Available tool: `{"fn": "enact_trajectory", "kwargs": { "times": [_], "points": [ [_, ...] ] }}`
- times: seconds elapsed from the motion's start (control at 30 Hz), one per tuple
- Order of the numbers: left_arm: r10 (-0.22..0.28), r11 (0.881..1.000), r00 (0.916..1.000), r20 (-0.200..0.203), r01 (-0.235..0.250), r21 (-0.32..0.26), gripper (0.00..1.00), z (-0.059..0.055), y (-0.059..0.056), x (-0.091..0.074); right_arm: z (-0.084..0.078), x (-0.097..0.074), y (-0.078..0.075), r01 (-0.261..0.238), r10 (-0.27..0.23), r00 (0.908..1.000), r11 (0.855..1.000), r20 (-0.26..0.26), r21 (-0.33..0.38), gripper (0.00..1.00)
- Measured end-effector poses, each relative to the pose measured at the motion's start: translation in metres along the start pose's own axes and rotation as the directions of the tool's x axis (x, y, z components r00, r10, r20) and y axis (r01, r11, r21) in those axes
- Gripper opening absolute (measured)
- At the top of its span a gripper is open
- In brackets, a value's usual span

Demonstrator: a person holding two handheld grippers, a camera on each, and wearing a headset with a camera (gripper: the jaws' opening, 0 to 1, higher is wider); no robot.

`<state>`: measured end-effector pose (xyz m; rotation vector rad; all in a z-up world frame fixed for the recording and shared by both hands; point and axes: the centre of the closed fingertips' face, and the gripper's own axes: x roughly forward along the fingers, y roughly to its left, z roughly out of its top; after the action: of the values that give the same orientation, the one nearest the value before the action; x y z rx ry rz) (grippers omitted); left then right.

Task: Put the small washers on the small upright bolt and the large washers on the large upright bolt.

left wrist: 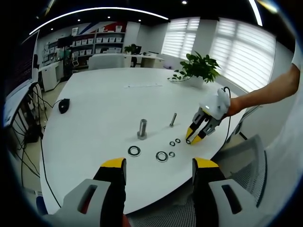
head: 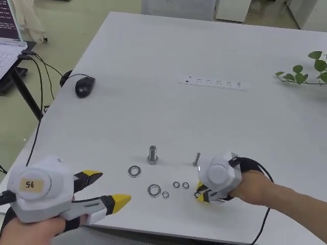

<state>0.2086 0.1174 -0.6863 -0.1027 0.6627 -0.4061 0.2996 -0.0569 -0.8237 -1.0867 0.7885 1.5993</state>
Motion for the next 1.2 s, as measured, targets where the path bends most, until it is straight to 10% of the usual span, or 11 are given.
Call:
{"fn": "enact_trajectory", "kwargs": {
  "times": [0.27,0.57,1.2],
  "points": [
    [0.019,1.000,0.9998,0.006,-0.019,-0.011,0.55,-0.0018,0.0047,-0.0057,-0.0026,-0.0006,-0.0001,0.036,-0.040,0.9985,0.995,0.036,0.095,0.15],
    [0.017,1.000,0.9998,0.004,-0.017,-0.007,0.55,-0.0017,0.0002,-0.0081,-0.0055,-0.0016,0.0079,-0.059,0.059,0.9983,0.993,-0.002,-0.107,0.18],
    [0.019,1.000,0.9998,0.009,-0.018,-0.009,0.54,0.0008,-0.0019,-0.0067,-0.0031,0.0000,0.0070,-0.165,0.132,0.9847,0.918,-0.114,-0.361,0.17]
  ]
}}
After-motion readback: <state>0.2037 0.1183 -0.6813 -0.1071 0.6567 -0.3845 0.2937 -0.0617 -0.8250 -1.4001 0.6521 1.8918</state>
